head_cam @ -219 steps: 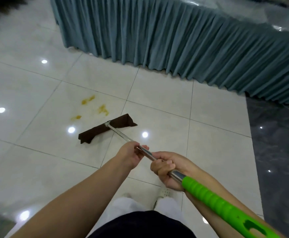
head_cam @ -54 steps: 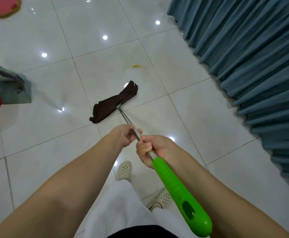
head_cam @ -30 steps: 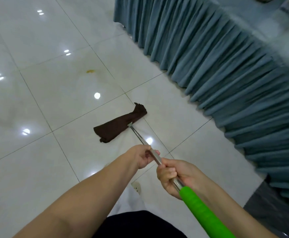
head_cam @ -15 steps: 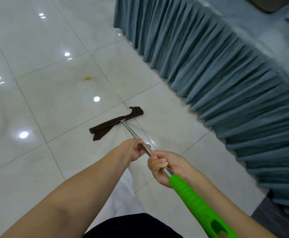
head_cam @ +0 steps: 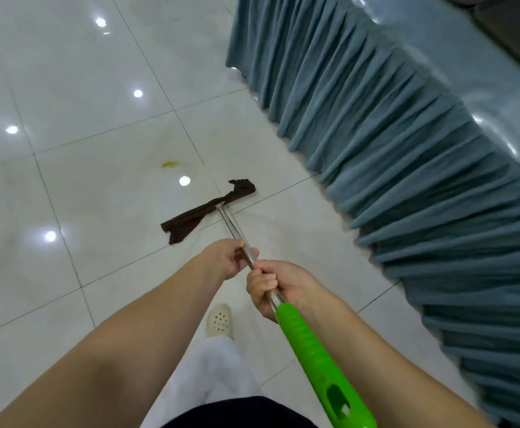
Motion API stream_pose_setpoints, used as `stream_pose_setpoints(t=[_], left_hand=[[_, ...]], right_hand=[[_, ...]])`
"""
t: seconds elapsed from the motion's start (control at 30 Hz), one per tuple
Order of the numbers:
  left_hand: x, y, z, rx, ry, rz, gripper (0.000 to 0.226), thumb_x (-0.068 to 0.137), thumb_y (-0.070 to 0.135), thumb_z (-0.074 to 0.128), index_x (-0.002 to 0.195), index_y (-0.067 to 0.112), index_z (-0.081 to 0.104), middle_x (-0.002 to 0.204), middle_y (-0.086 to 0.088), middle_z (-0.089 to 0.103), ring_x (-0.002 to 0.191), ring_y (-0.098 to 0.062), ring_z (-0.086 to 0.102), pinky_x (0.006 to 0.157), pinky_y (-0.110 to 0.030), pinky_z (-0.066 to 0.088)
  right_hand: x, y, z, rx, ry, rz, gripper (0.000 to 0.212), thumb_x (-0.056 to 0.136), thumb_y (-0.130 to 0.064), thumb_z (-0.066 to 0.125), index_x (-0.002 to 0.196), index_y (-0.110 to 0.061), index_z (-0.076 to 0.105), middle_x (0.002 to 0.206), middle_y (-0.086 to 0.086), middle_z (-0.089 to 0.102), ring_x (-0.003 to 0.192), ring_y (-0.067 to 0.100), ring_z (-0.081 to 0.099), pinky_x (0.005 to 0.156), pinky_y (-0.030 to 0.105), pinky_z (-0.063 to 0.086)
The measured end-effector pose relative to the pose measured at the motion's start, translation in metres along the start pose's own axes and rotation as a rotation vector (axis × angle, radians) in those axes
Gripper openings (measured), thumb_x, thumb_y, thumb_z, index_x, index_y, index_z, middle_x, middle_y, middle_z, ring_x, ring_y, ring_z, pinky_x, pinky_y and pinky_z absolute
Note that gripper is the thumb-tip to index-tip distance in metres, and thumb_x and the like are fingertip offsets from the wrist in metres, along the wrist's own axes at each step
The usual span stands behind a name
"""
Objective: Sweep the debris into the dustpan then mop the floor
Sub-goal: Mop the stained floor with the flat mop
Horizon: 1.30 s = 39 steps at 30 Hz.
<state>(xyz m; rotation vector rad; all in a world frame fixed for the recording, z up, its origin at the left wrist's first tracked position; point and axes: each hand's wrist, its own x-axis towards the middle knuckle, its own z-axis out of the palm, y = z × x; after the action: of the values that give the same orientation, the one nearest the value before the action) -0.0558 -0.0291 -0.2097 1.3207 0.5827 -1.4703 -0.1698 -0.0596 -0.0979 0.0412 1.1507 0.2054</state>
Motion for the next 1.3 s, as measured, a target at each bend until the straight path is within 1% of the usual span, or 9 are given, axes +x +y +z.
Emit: stream_pose_setpoints(t=[0.13, 0.3, 0.47, 0.57, 0.73, 0.87, 0.97, 1.13, 1.3], left_hand=[[0.019, 0.044, 0.012, -0.035, 0.03, -0.018, 0.015, 0.099, 0.007, 0.041, 0.09, -0.003, 0.046, 0.073, -0.018, 0.056, 0.064, -0.022, 0.057, 0.037, -0.026, 0.052], [0.037, 0.077, 0.03, -0.065, 0.06, -0.012, 0.021, 0.099, 0.009, 0.042, 0.083, -0.002, 0.046, 0.041, -0.014, 0.059, 0.063, -0.02, 0.056, 0.041, -0.024, 0.052], [0.054, 0.1, 0.061, -0.136, 0.096, 0.008, 0.021, 0.1, 0.011, 0.042, 0.083, -0.001, 0.047, 0.06, -0.015, 0.06, 0.062, -0.02, 0.055, 0.057, -0.029, 0.054], [0.065, 0.108, 0.086, -0.133, 0.121, 0.025, 0.025, 0.099, 0.009, 0.04, 0.077, -0.001, 0.047, 0.042, -0.012, 0.059, 0.061, -0.019, 0.053, 0.048, -0.025, 0.053], [0.079, 0.103, 0.144, -0.215, 0.131, 0.06, 0.028, 0.099, 0.009, 0.037, 0.076, -0.003, 0.046, 0.062, -0.015, 0.059, 0.064, -0.02, 0.053, 0.053, -0.028, 0.051], [0.078, 0.081, 0.198, -0.289, 0.089, 0.076, 0.019, 0.1, 0.005, 0.033, 0.089, -0.003, 0.046, 0.075, -0.018, 0.055, 0.062, -0.023, 0.058, 0.035, -0.026, 0.051], [0.072, 0.058, 0.234, -0.319, 0.045, 0.055, 0.021, 0.1, 0.004, 0.029, 0.088, -0.006, 0.043, 0.079, -0.021, 0.056, 0.052, -0.024, 0.064, 0.034, -0.027, 0.049], [0.061, 0.03, 0.276, -0.427, -0.01, -0.033, 0.014, 0.099, 0.002, 0.027, 0.104, -0.005, 0.037, 0.081, -0.022, 0.053, 0.058, -0.026, 0.06, 0.038, -0.03, 0.053], [0.058, 0.028, 0.297, -0.578, 0.0, -0.056, 0.017, 0.092, 0.0, 0.027, 0.081, 0.003, 0.038, 0.07, -0.01, 0.04, 0.056, -0.017, 0.041, 0.042, -0.022, 0.047]], right_hand=[[0.011, -0.038, 0.031, -0.012, -0.008, -0.016, 0.028, 0.097, -0.008, 0.044, 0.072, -0.021, 0.049, 0.042, 0.002, 0.038, 0.021, 0.008, 0.031, 0.023, 0.012, 0.027], [0.019, -0.077, 0.051, -0.06, -0.023, 0.007, 0.029, 0.098, -0.012, 0.044, 0.072, -0.023, 0.045, 0.037, 0.001, 0.037, 0.02, 0.008, 0.031, 0.023, 0.012, 0.026], [0.02, -0.127, 0.059, -0.1, -0.032, 0.032, 0.032, 0.099, -0.011, 0.041, 0.07, -0.024, 0.043, 0.038, 0.001, 0.036, 0.019, 0.008, 0.03, 0.023, 0.012, 0.025], [0.016, -0.158, 0.056, -0.11, -0.035, 0.026, 0.033, 0.099, -0.009, 0.041, 0.071, -0.026, 0.045, 0.042, 0.002, 0.036, 0.019, 0.008, 0.03, 0.022, 0.013, 0.025], [-0.008, -0.217, 0.03, -0.083, -0.046, 0.04, 0.032, 0.099, -0.008, 0.041, 0.076, -0.027, 0.052, 0.065, -0.003, 0.033, 0.02, 0.008, 0.032, 0.022, 0.013, 0.026], [-0.042, -0.26, -0.006, -0.1, -0.052, 0.061, 0.023, 0.099, -0.006, 0.042, 0.093, -0.028, 0.047, 0.061, 0.0, 0.035, 0.022, 0.008, 0.033, 0.023, 0.011, 0.027], [-0.071, -0.281, -0.037, -0.126, -0.047, 0.117, 0.021, 0.098, -0.007, 0.045, 0.093, -0.028, 0.047, 0.061, -0.004, 0.036, 0.023, 0.007, 0.033, 0.023, 0.013, 0.028], [-0.112, -0.299, -0.067, -0.107, -0.017, 0.177, 0.024, 0.098, -0.008, 0.045, 0.085, -0.027, 0.054, 0.062, -0.005, 0.032, 0.024, 0.008, 0.033, 0.023, 0.013, 0.028], [-0.134, -0.308, -0.066, -0.11, -0.01, 0.176, 0.024, 0.098, -0.009, 0.045, 0.103, -0.03, 0.055, 0.062, -0.003, 0.03, 0.022, 0.008, 0.033, 0.022, 0.012, 0.027]])
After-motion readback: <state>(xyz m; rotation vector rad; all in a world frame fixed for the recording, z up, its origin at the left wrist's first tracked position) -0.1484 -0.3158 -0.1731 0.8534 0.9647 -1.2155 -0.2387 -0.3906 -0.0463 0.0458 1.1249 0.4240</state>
